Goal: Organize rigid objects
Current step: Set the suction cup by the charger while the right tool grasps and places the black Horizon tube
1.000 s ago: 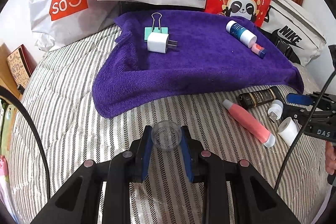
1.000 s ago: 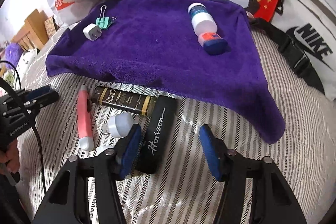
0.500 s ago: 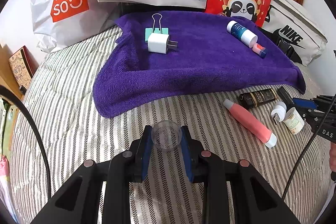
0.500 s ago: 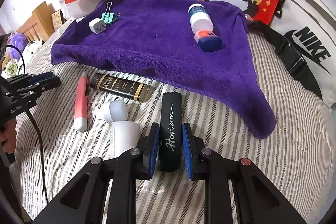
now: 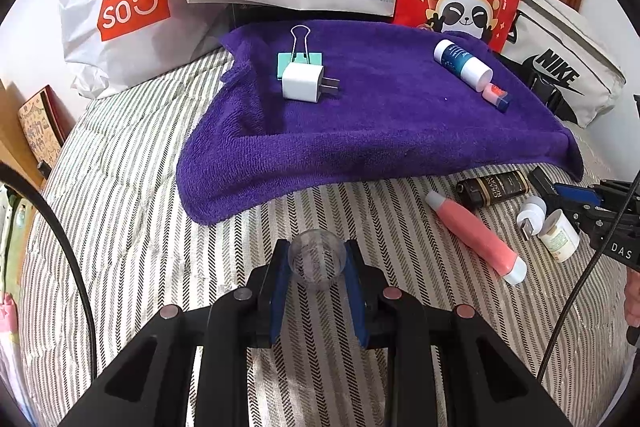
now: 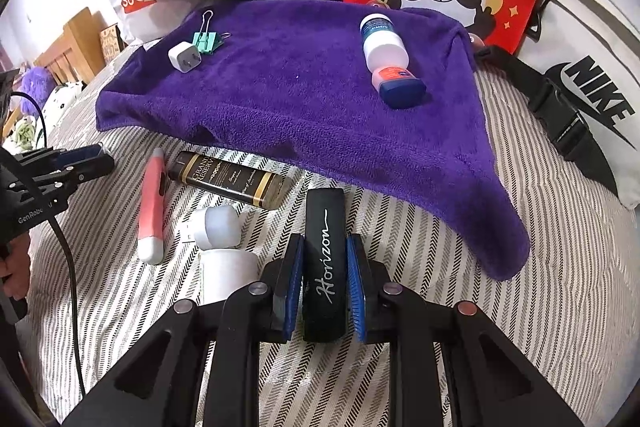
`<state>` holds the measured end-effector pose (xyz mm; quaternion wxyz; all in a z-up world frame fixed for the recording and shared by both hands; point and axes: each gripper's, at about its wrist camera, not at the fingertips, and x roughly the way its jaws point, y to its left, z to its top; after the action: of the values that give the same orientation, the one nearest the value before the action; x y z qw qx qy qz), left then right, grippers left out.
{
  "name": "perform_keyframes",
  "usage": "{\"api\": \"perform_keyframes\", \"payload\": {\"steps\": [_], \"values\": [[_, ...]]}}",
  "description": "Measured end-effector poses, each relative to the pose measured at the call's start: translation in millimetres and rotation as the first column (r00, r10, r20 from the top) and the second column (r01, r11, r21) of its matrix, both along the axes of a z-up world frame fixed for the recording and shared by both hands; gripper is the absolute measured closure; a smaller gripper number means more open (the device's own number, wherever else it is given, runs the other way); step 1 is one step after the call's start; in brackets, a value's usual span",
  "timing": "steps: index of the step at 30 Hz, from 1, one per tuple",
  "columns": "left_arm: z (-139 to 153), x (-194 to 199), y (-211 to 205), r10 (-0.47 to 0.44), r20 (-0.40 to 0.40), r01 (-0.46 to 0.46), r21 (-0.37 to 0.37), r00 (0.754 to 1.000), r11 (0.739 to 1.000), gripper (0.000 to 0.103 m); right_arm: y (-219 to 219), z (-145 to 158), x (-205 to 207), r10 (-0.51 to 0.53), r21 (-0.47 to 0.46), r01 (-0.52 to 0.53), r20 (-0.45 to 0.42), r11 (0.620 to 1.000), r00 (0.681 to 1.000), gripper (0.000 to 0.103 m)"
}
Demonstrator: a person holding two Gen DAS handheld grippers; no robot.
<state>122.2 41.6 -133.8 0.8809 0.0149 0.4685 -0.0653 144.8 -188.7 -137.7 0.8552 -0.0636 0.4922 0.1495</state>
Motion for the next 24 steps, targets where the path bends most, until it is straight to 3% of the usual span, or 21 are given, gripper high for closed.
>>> {"api": "perform_keyframes", "payload": {"steps": [3, 24], "values": [[3.5, -0.2, 2.5, 0.000, -0.012, 0.000, -0.027, 1.000, 1.000, 0.078, -3.4, 2.9, -0.1, -0.005, 0.010, 0.006, -0.022, 1.000, 1.000, 0.081], [37.1, 8.7, 7.4, -0.002, 0.018, 0.003, -0.060, 1.000, 0.998, 0.078, -9.8, 42.6, 0.2, 0.011, 0.064, -0.015, 0.052, 0.998, 0.999, 0.081]]}}
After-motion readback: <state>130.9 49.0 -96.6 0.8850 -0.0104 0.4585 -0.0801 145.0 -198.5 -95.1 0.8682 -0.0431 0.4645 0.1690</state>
